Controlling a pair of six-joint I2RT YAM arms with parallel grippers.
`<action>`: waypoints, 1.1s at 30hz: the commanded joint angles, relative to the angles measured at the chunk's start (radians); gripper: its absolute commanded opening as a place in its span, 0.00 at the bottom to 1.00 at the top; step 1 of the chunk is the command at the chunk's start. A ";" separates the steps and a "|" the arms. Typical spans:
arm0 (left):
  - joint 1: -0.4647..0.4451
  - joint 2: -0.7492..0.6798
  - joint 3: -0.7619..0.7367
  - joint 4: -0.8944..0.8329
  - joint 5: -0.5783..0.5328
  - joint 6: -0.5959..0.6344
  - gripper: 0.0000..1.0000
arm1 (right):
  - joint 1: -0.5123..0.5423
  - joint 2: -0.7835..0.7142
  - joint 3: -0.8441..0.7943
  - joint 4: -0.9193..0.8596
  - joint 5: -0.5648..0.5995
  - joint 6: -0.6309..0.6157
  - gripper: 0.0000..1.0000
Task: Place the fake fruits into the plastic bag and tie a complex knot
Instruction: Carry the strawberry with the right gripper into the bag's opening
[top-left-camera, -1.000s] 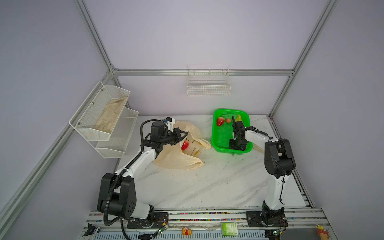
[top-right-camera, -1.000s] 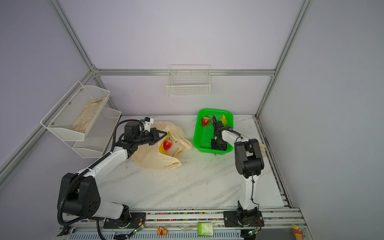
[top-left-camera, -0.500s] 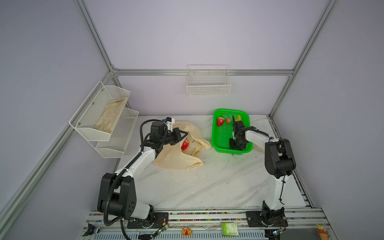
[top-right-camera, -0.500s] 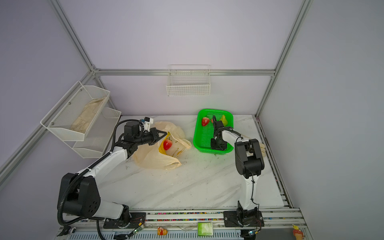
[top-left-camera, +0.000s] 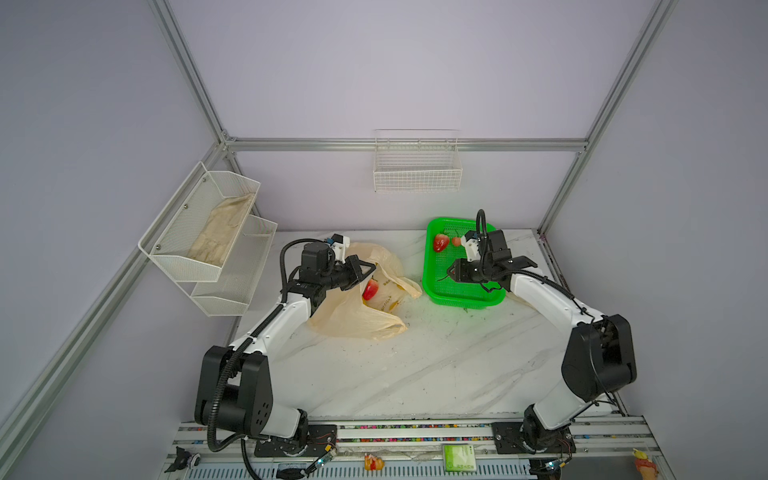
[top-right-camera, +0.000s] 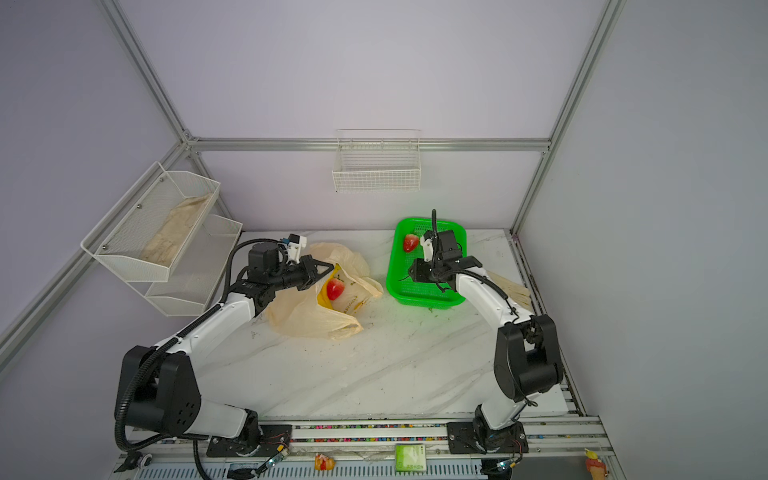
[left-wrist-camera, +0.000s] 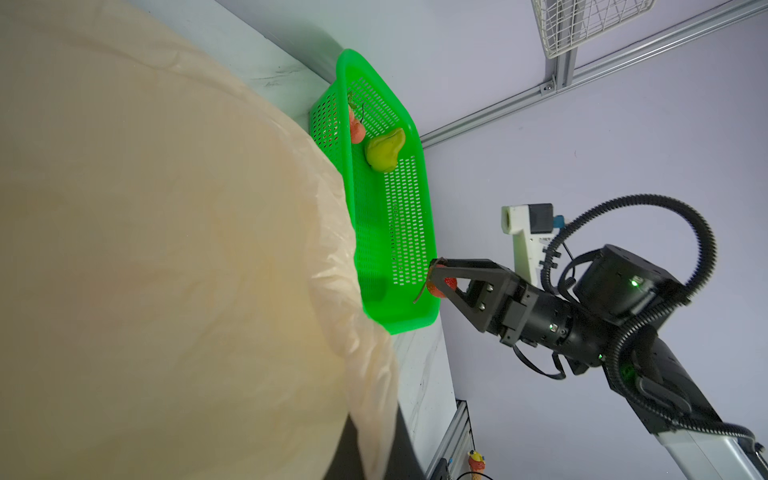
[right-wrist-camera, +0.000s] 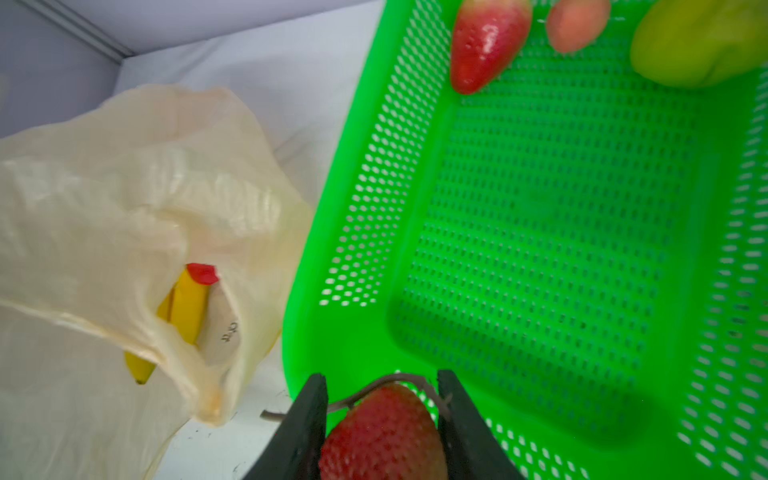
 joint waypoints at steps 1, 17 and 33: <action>0.009 -0.019 -0.024 0.027 0.014 0.001 0.00 | 0.088 -0.077 -0.104 0.158 -0.106 0.013 0.34; 0.009 -0.018 -0.005 0.032 0.045 -0.012 0.00 | 0.416 0.206 -0.121 0.631 0.077 -0.059 0.33; -0.006 -0.021 0.031 0.053 0.076 -0.121 0.00 | 0.486 0.503 -0.113 1.407 0.241 0.358 0.34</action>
